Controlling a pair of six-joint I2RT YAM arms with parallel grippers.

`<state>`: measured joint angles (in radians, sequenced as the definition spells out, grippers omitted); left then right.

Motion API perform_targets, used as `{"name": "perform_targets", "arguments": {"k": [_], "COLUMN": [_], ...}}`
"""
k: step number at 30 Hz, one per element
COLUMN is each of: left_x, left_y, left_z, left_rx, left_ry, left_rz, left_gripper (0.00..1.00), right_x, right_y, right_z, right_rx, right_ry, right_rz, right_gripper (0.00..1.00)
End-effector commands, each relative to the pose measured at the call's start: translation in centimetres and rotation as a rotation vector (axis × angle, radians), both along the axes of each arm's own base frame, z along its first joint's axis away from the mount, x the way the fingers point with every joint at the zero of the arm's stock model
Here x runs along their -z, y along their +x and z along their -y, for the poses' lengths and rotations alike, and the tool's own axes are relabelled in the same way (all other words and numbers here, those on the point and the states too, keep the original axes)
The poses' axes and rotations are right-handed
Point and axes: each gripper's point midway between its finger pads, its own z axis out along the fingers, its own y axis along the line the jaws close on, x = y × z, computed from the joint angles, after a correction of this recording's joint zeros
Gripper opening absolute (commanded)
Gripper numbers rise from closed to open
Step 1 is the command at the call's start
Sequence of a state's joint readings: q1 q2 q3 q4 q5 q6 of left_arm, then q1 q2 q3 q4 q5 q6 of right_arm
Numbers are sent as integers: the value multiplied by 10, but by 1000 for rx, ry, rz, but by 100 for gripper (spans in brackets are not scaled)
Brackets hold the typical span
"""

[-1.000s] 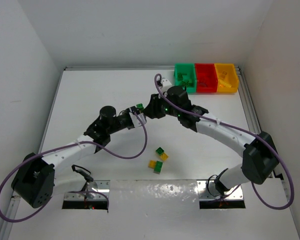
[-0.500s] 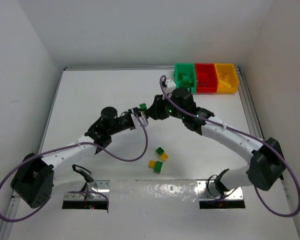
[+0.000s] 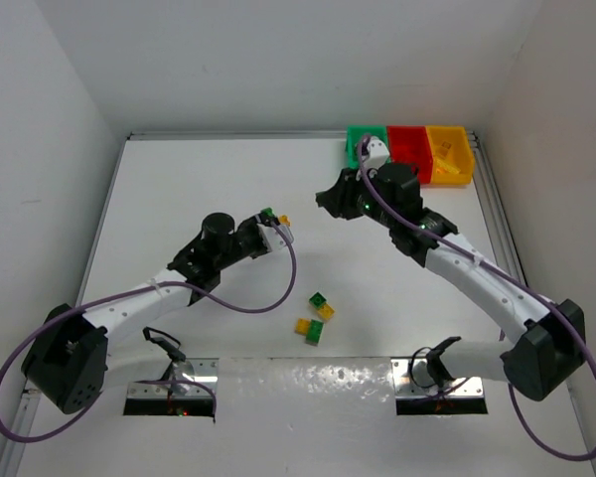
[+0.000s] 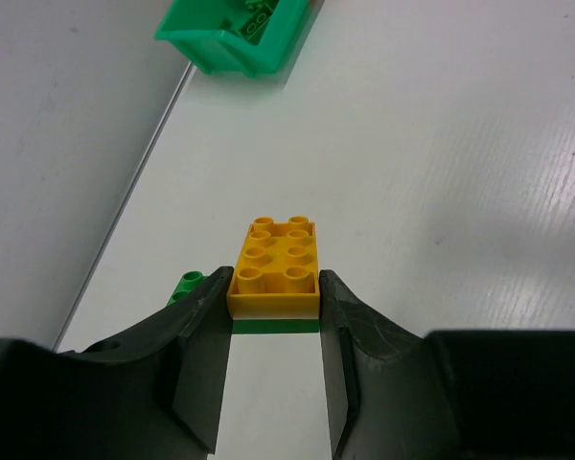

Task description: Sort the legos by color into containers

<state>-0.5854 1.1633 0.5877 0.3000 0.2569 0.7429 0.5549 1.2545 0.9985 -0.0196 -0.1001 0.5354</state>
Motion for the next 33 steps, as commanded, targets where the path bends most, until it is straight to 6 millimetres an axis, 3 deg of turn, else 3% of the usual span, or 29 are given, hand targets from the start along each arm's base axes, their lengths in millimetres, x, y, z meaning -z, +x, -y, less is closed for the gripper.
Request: {"name": "perform_targets", "arguments": {"k": [1,2,3,4,6,7,8,9,10,11,12,13,14,15,16,19,22,26,33], "left_x": [-12,-13,-19,-21,-28,-33,-35,-35,-38,-36,-34,-33,-33,-30,-28,-25,-22,-21,-23], "left_y": [7,8,14,15,17,17,16,14,11,8,6,5,4,4,3,3,3,2,4], "left_z": [-4,-5,-6,-6,-5,-5,-6,-5,-6,-8,-11,-13,-15,-17,-20,-24,-23,-17,-11], "left_rx": [-45,-53,-95,-96,-120,-124,-125,-129,-128,-132,-144,-150,-158,-172,-185,-200,-198,-158,-127], "left_ry": [-29,-31,-61,-64,-108,-126,-137,-155,-164,-164,-168,-171,-175,-177,-177,-184,-187,-186,-181], "left_rz": [17,17,9,12,4,7,0,-16,-17,-30,-38,-43,-44,-50,-51,-52,-53,-42,-33], "left_gripper": [0,0,0,0,0,0,0,0,0,0,0,0,0,0,0,0,0,0,0], "right_x": [-10,-2,-16,4,12,-6,29,34,17,27,63,49,56,83,77,101,117,122,102], "right_y": [25,39,89,96,130,152,174,188,209,221,238,256,265,277,288,305,311,317,314], "right_z": [18,26,63,61,85,96,99,104,113,116,122,121,125,129,131,133,140,141,138], "right_rx": [82,113,254,253,339,408,428,452,501,514,535,550,577,589,611,614,636,618,541], "right_ry": [-39,-54,-79,-101,-178,-208,-267,-293,-287,-292,-308,-285,-301,-343,-346,-392,-430,-437,-459], "right_rz": [45,22,22,-18,-31,-5,-69,-75,-53,-68,-133,-100,-101,-127,-90,-65,-51,-28,23], "right_gripper": [0,0,0,0,0,0,0,0,0,0,0,0,0,0,0,0,10,39,79]}}
